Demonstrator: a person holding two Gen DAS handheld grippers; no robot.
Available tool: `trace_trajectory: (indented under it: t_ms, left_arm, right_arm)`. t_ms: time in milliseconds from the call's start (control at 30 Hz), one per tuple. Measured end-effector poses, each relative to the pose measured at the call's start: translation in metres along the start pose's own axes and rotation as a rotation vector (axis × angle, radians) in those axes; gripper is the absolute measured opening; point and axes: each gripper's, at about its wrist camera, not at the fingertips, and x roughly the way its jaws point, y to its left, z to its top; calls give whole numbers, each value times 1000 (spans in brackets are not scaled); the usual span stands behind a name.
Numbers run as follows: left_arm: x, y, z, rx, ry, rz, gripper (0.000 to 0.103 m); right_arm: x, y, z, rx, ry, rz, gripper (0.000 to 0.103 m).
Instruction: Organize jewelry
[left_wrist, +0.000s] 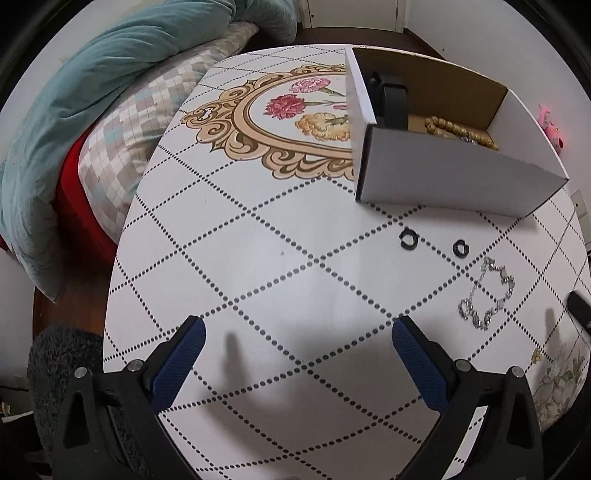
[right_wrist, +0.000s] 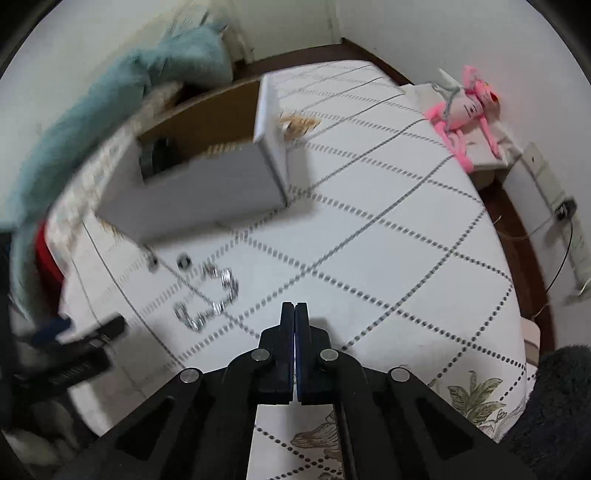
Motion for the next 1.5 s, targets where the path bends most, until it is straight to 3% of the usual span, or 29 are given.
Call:
trace_trajectory:
  t_ms: [233, 367, 400, 433, 500, 667, 733, 767, 933, 1100, 1167, 1367, 1500]
  left_arm:
    - [7, 0, 13, -7, -3, -25, 103]
    - [6, -3, 16, 1, -7, -22, 103]
    - [6, -3, 16, 1, -8, -23, 103]
    - [5, -4, 15, 2, -8, -21, 103]
    - [4, -4, 12, 4, -4, -19, 103]
    - [5, 0, 3, -2, 12, -12, 103]
    - [5, 1, 1, -3, 12, -5, 103]
    - [6, 2, 1, -8, 12, -4, 103]
    - [6, 1, 6, -11, -5, -13, 103]
    - [11, -13, 20, 8, -27, -71, 103]
    - [13, -25, 27, 37, -41, -92, 98]
    - [19, -50, 36, 113, -65, -111, 66]
    - [16, -57, 36, 137, -95, -145, 30]
  right_arm:
    - [-26, -18, 20, 79, -49, 55, 0]
    - [-13, -14, 18, 35, 88, 57, 2]
    - [-7, -9, 12, 10, 126, 57, 8]
    - [-3, -6, 6, -15, 140, 51, 24]
    - [2, 1, -5, -56, 154, 29, 42]
    - [16, 18, -30, -157, 157, -63, 40]
    - [19, 25, -38, -212, 119, -121, 16]
    - [20, 26, -40, -222, 109, -126, 13]
    - [16, 22, -38, -192, 96, -94, 7]
    - [9, 10, -15, -125, 69, -63, 7]
    - [11, 4, -5, -86, 67, -49, 7]
    - [14, -6, 13, -37, 53, -46, 7]
    - [14, -4, 16, -39, 48, -50, 7]
